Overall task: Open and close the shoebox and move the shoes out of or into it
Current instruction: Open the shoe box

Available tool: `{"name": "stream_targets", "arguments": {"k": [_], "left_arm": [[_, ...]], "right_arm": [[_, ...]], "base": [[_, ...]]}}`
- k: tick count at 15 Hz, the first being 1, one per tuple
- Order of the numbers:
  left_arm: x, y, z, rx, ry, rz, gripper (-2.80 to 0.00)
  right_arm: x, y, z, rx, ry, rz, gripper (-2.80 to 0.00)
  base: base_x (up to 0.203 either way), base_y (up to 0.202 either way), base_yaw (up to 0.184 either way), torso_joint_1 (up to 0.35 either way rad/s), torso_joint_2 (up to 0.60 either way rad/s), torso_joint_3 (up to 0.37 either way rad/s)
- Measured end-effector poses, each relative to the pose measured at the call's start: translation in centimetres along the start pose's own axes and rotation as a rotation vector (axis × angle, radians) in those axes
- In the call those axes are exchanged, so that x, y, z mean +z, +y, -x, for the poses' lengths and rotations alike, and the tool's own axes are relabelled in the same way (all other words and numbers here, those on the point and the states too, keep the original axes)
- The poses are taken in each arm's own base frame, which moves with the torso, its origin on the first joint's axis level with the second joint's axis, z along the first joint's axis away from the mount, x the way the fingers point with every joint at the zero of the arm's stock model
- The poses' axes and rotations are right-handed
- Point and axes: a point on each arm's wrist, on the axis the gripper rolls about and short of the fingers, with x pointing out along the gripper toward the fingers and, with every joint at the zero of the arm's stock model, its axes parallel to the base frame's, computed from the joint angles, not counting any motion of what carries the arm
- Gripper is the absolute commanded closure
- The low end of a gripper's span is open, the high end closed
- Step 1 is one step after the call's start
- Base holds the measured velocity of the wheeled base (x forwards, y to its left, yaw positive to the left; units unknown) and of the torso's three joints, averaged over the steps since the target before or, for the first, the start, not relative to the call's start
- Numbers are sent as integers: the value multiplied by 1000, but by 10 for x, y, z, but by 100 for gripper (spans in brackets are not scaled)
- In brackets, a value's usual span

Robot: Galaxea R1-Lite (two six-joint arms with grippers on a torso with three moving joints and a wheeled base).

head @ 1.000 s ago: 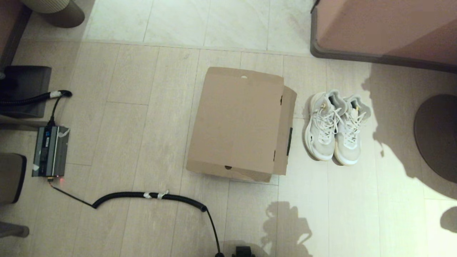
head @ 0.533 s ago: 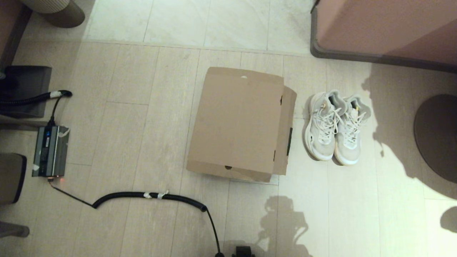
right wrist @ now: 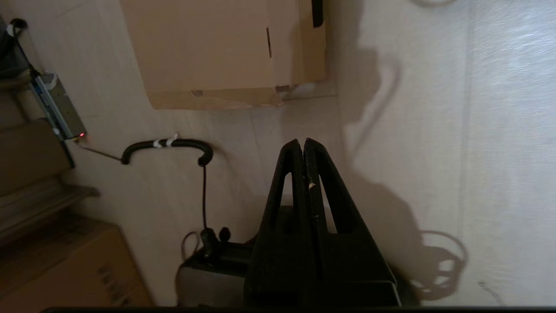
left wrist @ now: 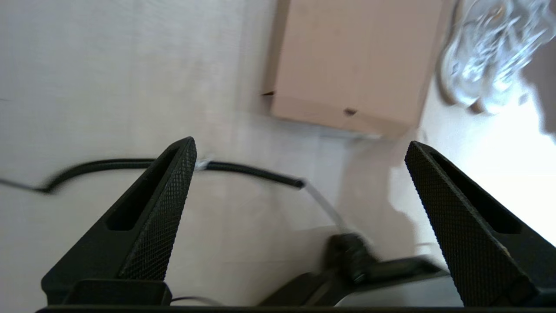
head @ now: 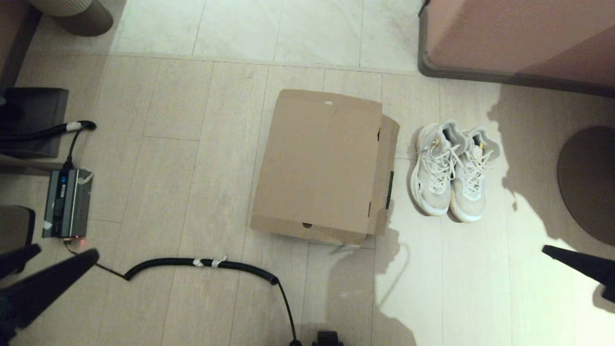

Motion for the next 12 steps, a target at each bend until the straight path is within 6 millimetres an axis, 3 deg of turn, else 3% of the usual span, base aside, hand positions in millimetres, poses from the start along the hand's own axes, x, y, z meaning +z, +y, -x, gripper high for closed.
{"name": "stream_targets", "arguments": {"k": [2,4,5,8,12], "left_arm": [[14,3,-36,-23,17,52,-280],[18,8,-68,-41,36,85,-280],[19,10,-81,-53,36,101,-280],[15,14,-108,-70,46,133,-280],[-5,17,-110,-63,93,144,-280]], "right_arm": [[11,-15,-59,29,70,-57,0],[8,-33,-114,59,101,-92,0],[4,-42,-139,82,100,-99,-280],[-13,-61,-199,164,47,-96,-280],[-27,-72,-265,309,-69,-184,-280]], "base": [[0,0,0,0,0,0],[0,0,0,0,0,0],[0,0,0,0,0,0],[0,0,0,0,0,0],[0,0,0,0,0,0]]}}
